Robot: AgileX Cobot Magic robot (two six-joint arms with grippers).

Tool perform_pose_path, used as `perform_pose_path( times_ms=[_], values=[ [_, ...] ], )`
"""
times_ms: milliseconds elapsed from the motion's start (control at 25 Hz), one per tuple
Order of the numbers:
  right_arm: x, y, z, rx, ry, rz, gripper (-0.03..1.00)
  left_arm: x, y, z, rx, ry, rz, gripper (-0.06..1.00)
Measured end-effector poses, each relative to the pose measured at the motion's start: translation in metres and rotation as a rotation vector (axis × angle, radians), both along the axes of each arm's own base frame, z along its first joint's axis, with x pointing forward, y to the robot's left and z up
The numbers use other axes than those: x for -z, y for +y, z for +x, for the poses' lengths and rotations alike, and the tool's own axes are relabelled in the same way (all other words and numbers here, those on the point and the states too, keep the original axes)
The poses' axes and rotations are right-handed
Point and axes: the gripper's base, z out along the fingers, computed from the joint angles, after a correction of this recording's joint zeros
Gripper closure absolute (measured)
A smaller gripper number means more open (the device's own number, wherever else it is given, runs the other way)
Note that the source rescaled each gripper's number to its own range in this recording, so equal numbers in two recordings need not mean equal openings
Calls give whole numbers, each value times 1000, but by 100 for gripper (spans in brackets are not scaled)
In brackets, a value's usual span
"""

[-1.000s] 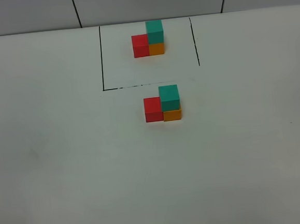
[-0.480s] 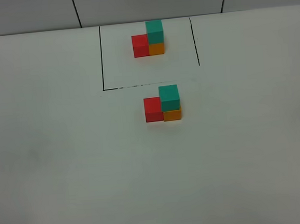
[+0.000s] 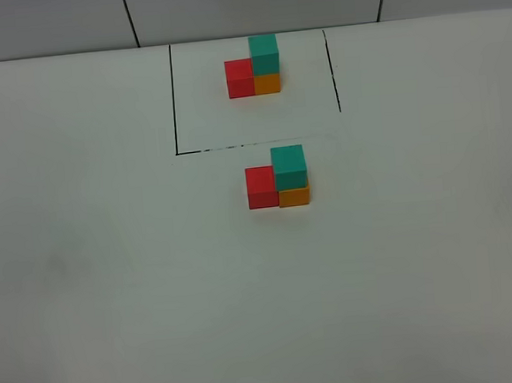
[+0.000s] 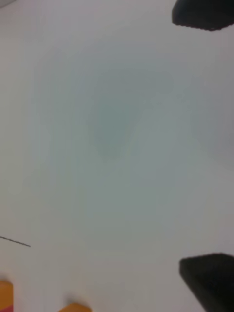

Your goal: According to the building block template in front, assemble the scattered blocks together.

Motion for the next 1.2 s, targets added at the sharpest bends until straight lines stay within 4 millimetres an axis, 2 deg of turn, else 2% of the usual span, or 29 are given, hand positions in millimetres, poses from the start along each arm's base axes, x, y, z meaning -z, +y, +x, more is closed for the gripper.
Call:
perform_pose_path(
  times_ms=[1200],
  values=[
    [0,-1,0,-24,0,4,22,0,0,0,0,0,0,28]
  ],
)
